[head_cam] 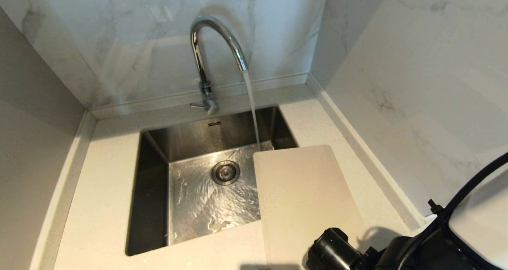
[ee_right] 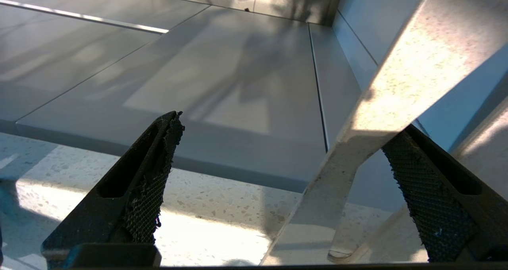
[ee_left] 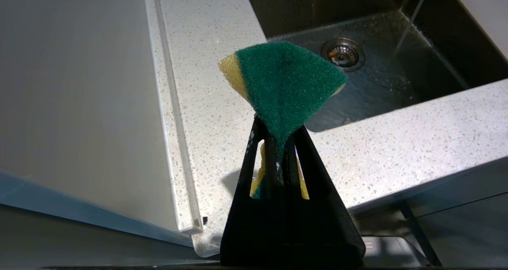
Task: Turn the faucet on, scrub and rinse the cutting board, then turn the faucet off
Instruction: Pick up the cutting board
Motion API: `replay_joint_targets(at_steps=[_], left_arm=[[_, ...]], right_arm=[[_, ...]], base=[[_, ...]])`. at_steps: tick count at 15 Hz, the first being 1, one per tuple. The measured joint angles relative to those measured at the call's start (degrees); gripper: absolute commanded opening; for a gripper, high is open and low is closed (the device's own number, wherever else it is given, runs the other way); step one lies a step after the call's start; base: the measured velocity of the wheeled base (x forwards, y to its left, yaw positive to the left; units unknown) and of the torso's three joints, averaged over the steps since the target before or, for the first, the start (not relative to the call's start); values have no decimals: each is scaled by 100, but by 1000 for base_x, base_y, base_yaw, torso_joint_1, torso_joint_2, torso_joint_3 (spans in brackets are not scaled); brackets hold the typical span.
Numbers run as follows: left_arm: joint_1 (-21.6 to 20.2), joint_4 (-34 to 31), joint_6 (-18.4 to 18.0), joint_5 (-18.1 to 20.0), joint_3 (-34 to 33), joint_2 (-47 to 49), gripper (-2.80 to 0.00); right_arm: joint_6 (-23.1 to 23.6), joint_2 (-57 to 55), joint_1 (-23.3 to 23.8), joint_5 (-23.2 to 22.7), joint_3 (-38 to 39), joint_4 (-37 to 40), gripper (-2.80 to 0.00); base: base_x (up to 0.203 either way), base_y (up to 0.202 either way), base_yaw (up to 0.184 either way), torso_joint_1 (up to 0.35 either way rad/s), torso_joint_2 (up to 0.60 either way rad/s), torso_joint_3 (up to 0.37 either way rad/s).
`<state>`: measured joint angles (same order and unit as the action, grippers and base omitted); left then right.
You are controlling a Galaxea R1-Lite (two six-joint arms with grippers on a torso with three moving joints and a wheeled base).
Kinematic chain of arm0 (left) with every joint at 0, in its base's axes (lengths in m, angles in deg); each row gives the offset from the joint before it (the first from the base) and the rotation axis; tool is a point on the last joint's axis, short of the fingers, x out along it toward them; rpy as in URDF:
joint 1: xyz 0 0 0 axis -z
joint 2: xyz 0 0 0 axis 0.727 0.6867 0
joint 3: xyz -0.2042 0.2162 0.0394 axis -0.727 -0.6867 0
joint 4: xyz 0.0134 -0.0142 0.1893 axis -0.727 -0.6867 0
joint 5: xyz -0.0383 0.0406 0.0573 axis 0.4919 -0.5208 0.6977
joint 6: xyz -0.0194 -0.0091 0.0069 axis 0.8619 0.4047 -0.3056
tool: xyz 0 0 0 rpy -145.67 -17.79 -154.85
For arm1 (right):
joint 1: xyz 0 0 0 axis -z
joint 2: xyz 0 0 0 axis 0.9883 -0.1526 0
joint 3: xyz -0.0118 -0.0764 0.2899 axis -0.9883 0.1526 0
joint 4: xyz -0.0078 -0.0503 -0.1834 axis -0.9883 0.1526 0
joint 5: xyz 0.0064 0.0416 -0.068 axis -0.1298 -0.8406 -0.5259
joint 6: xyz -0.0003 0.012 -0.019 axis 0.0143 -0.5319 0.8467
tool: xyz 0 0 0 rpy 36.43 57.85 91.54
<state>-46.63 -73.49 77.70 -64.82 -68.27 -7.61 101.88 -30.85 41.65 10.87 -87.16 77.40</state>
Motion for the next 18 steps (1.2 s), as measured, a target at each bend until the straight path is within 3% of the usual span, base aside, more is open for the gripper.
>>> replay_joint_targets(at_steps=[3,8,15,18], left_arm=[[0,-2,-2,0,0,0,-280],[0,0,0,0,0,0,-280],[0,2,-5,0,0,0,-280],[0,0,-6,0,0,0,-280]], right_arm=[[-114,3,-11,32,117,-64,0],[-538,-76,11,19,590,-1071,0],[-538,-431,66,46,1002,-2110,0],[-528,-546,112,283,1124,-2254,0]], base=[[0,0,0,0,0,0],[0,0,0,0,0,0],[0,0,0,0,0,0],[0,0,0,0,0,0]])
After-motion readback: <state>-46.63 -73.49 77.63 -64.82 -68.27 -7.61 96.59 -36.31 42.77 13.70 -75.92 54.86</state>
